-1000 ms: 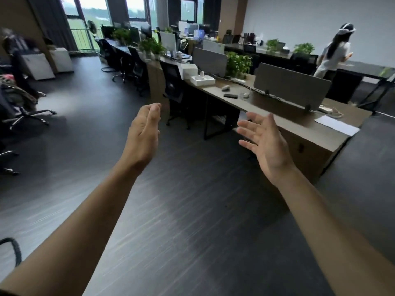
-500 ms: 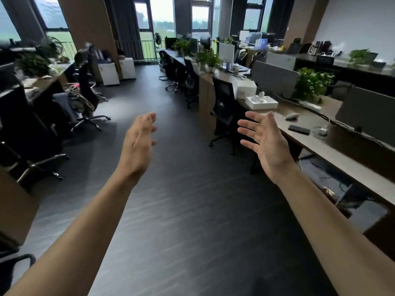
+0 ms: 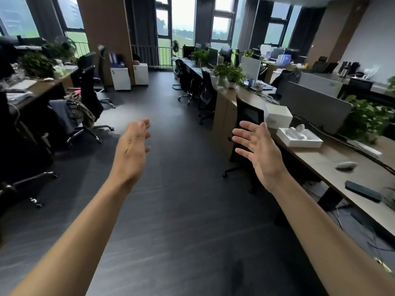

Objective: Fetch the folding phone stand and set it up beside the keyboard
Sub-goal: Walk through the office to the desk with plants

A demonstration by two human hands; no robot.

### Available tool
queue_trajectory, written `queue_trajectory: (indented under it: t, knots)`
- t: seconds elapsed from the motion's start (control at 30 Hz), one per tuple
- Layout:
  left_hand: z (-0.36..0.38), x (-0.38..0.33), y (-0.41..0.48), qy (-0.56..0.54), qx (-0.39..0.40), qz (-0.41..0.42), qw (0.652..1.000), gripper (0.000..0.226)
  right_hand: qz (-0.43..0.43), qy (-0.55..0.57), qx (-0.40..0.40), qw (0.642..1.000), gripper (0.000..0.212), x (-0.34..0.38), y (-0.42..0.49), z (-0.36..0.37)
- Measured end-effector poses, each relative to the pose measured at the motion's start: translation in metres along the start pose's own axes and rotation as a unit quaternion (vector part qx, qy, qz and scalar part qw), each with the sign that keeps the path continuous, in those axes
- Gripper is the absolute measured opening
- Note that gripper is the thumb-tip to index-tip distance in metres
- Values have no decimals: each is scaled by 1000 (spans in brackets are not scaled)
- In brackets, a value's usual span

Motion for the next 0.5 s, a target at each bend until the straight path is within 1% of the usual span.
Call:
queue_trajectory:
  t: [0.13,0.23,0.37,0.5]
  knots:
    - [21,23,116,-7,-10,-14,1000,51,5,2,7,1000,54,-35,109,16]
    - [47,49,211,-7,0,-22,1000,49,1,6,1,1000,52,-72,202,24]
    - [83,93,350,-16,-9,-15,1000,43,-9,2,4,1000,53,-138,339,31]
    - [127,134,492,-20,-13,-9,1000,40,-22,-9,12,1000,46,-199,485,37]
Point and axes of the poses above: each hand's wrist, its own y-axis towards the middle knuckle, its own z-axis out of the palm, x = y × z, the point moved 1 cm from there along y, towards the middle knuckle, and after that the axes turned 8 degrees about -z, right-handed, at the moved point
